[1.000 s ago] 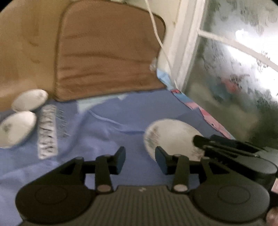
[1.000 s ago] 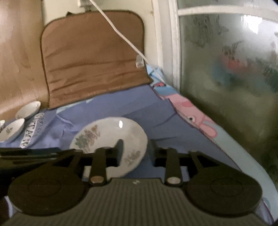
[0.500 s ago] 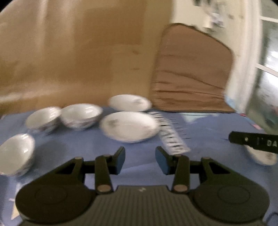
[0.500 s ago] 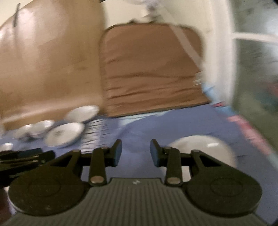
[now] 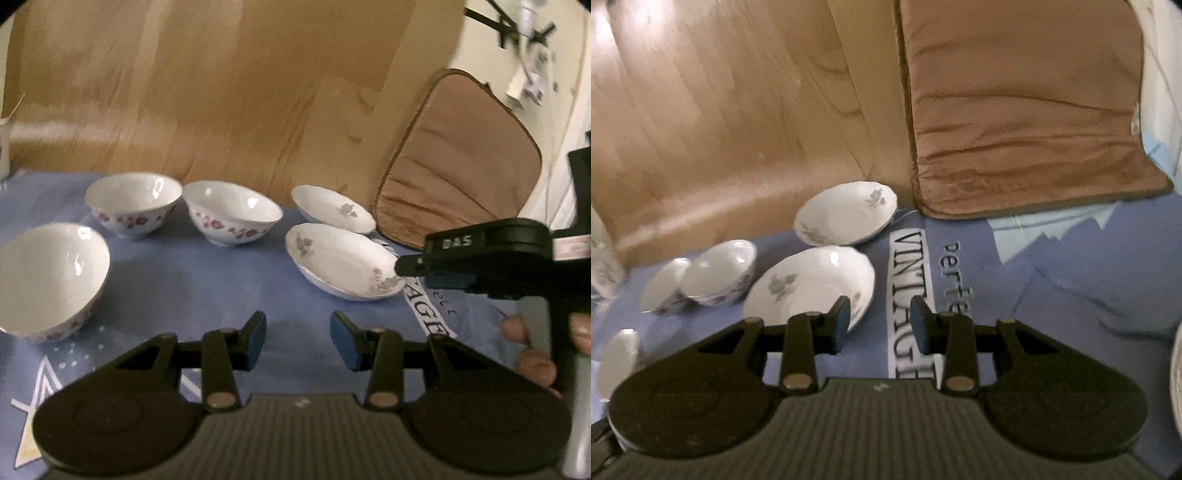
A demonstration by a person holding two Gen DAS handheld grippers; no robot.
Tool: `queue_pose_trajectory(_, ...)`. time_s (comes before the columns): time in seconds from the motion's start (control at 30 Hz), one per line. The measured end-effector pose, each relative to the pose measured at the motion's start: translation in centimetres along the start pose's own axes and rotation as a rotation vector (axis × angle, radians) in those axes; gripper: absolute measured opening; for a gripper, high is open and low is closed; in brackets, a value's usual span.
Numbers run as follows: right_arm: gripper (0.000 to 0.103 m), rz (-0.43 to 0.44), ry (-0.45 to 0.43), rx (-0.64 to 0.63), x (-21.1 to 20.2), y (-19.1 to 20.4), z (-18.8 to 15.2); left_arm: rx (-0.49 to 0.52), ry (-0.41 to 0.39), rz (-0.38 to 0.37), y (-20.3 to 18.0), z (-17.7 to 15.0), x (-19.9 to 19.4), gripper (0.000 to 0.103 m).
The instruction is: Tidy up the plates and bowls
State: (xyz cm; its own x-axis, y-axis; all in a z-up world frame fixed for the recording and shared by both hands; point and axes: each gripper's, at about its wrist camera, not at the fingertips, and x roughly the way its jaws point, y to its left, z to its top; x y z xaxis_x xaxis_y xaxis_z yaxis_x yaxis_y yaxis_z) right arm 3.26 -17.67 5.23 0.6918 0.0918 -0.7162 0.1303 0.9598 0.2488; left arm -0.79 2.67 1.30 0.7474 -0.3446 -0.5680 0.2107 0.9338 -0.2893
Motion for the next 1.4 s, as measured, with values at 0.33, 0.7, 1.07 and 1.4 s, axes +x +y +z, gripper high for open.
queue_pose_trajectory(0.33,0.017,-0.026,0.048,-0.109,1.4,2.1,-0.4,-0.050,0.019,0.009,0.9,0.2,0.5,0.041)
queue_pose_trajectory(0.7,0.017,0.018,0.042,-0.059,-6.7,-2.9,-5.0,0.019,0.088,-0.152,-1.9,-0.6,-0.2,0.058)
queue_pose_trajectory(1.07,0.018,0.052,-0.019,0.020,-9.8,-5.5,-7.9,0.159,0.140,-0.100,-7.8,-2.3,0.1,0.018)
queue_pose_trajectory(1.4,0.018,-0.058,-0.157,0.011,-13.2,-7.7,-9.8,0.214,0.139,-0.188,-12.9,-2.6,-0.6,0.016)
